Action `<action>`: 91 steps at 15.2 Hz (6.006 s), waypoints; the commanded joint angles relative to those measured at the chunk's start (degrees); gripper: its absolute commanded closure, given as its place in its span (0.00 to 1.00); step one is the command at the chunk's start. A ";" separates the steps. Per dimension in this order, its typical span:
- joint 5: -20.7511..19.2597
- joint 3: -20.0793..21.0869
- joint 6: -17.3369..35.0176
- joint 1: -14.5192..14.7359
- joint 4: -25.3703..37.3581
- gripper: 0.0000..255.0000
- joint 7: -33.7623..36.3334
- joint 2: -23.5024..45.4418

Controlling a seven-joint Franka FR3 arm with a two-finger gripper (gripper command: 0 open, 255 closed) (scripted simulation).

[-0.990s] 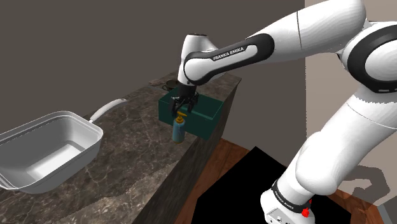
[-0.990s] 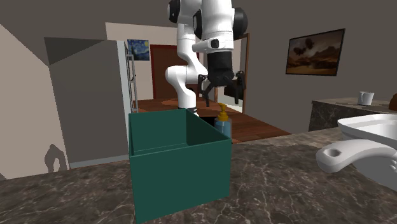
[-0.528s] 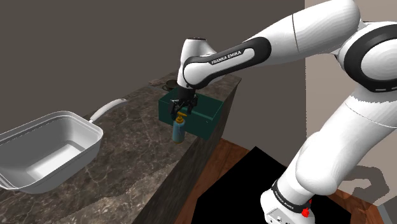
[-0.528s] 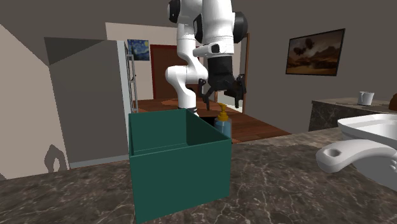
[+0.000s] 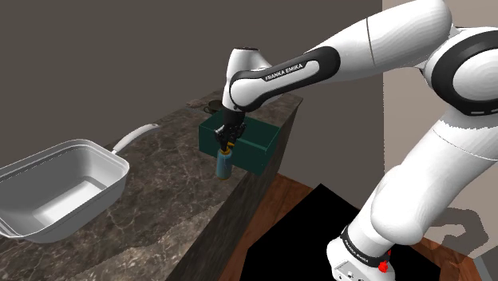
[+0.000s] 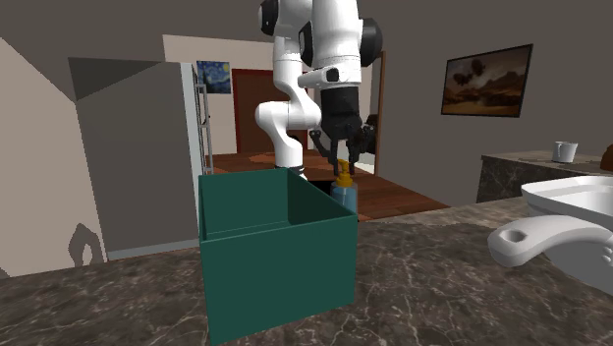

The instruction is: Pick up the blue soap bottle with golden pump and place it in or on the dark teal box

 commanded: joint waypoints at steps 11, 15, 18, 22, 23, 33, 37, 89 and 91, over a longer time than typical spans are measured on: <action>0.09 -0.15 -5.37 -0.09 3.12 1.00 0.17 -2.25; 0.10 -0.25 -8.43 -0.14 5.18 1.00 0.30 -3.27; 0.10 -0.32 -10.73 -0.18 6.85 1.00 0.42 -3.90; 0.06 -0.41 -13.78 -0.23 9.24 1.00 0.58 -4.57; 0.05 -0.43 -14.54 -0.24 9.87 1.00 0.62 -4.71; -0.12 -0.63 -22.18 -0.36 16.84 1.00 1.13 -5.39; -0.21 -0.69 -25.26 -0.40 20.01 1.00 1.37 -5.31; -1.10 -8.89 -25.29 -8.73 31.71 1.00 -15.00 7.85; -1.10 -8.89 -25.29 -8.73 31.71 1.00 -15.00 7.85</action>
